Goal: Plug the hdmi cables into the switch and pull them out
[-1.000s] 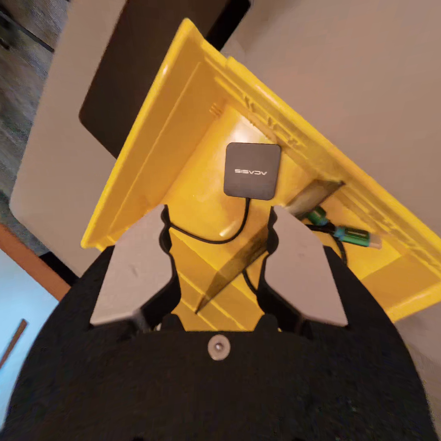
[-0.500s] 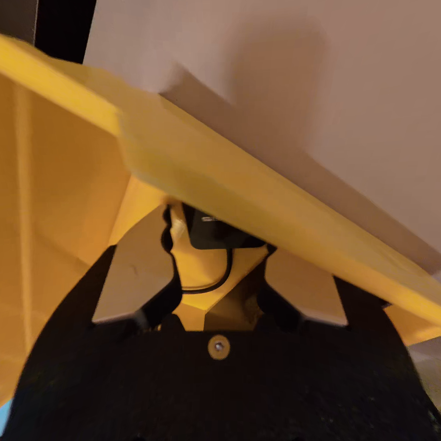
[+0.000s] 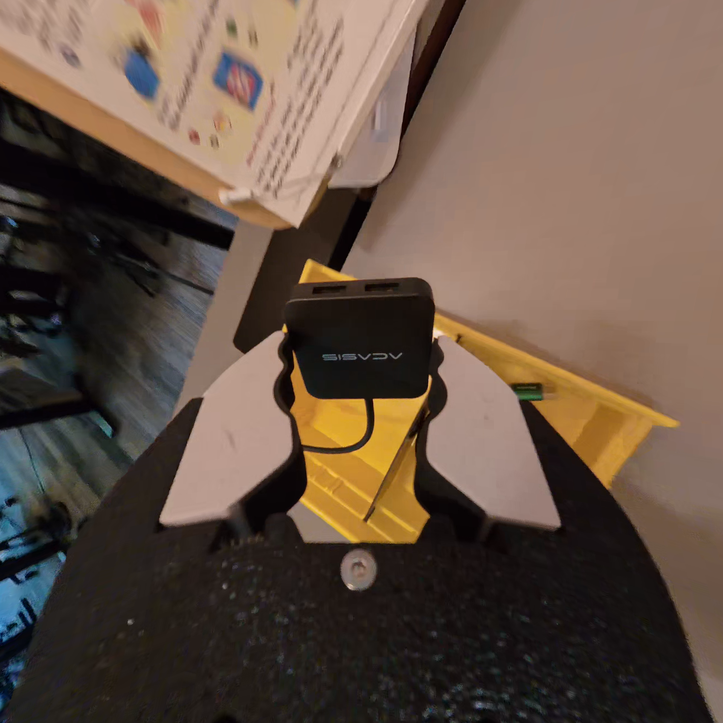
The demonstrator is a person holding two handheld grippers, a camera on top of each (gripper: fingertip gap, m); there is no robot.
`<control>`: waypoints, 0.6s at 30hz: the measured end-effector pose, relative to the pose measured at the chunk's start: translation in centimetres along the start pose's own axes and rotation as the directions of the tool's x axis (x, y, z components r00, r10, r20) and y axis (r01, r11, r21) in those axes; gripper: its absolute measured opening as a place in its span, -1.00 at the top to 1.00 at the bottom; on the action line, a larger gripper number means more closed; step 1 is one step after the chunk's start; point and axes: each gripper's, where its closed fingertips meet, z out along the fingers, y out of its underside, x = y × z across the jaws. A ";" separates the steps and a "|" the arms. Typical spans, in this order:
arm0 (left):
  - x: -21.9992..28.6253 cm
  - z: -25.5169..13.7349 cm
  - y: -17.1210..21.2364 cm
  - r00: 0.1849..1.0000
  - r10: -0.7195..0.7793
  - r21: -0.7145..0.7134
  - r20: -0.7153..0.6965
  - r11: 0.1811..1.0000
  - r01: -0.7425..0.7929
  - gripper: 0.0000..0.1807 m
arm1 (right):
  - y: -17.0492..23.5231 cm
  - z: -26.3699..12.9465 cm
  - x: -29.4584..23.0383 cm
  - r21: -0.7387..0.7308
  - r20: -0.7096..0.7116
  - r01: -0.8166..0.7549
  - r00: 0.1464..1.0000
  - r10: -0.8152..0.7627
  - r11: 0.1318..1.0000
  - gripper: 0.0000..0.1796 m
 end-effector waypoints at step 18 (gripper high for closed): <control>25.4 -6.7 -14.6 0.630 -0.274 0.419 -0.727 0.551 0.722 0.27 | -9.5 0.2 -9.3 0.357 -0.072 0.170 0.985 -0.155 0.919 0.15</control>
